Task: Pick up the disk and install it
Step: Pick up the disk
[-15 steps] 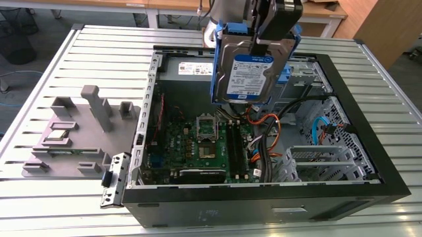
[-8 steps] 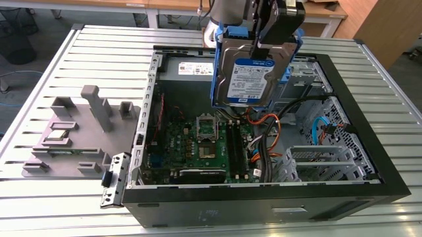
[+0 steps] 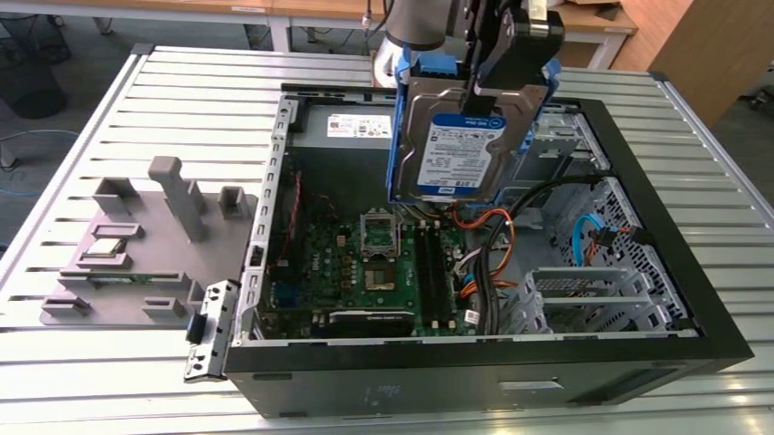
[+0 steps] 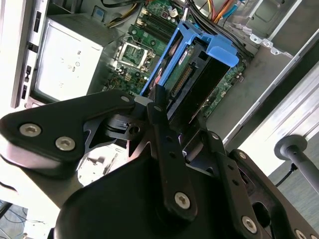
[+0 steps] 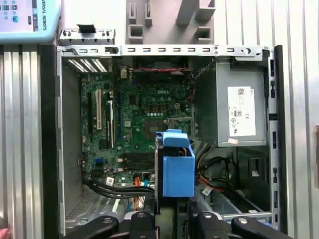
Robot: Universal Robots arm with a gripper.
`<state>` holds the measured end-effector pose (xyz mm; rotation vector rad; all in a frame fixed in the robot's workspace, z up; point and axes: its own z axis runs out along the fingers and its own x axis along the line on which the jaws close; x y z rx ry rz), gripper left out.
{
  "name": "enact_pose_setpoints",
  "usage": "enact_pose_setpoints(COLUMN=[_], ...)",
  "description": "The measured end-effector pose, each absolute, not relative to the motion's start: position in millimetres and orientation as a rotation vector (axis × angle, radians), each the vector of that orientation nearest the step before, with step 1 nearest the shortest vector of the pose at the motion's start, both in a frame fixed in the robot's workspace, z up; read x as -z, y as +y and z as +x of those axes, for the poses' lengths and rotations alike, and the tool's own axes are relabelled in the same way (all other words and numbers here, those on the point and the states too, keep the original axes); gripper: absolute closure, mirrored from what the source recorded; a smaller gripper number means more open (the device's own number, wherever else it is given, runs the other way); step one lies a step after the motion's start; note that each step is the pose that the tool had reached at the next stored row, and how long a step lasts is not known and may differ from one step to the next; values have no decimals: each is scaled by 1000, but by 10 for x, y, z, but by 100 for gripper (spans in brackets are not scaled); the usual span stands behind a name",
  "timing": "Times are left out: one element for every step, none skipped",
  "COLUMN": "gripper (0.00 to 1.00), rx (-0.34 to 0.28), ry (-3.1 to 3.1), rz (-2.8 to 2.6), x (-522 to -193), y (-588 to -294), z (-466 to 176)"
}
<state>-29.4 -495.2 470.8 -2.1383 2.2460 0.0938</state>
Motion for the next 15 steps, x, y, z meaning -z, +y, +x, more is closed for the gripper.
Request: enact_pose_setpoints(gripper=[65,65,65,65,65,65,65,65,65,65,65,65,65,65,65], rx=[-94,-94,-94,-94,-94,-94,-94,-94,-94,-94,-94,-94,-94,-94,-94], ry=[2246,2246,2246,2246,2246,2246,2246,2246,2246,2246,2246,2246,2246,2246,2246], rz=[-2138,-2138,-2138,-2138,-2138,-2138,-2138,-2138,-2138,-2138,-2138,-2138,-2138,-2138,-2138], x=[-4707,-4707,-4707,-4706,-4706,-4706,-4707,-4707,-4706,-4707,-4707,-4707,-4707,-4707,-4707], y=[-4961,-4970,-4979,-4983,-4983,-4984,-4984,-4993,-5001,-5001,-5002,-5002,-5002,-5003,-5003], z=[-294,-294,-294,-294,-294,-294,-293,-294,-294,-294,-294,-294,-294,-294,-294])
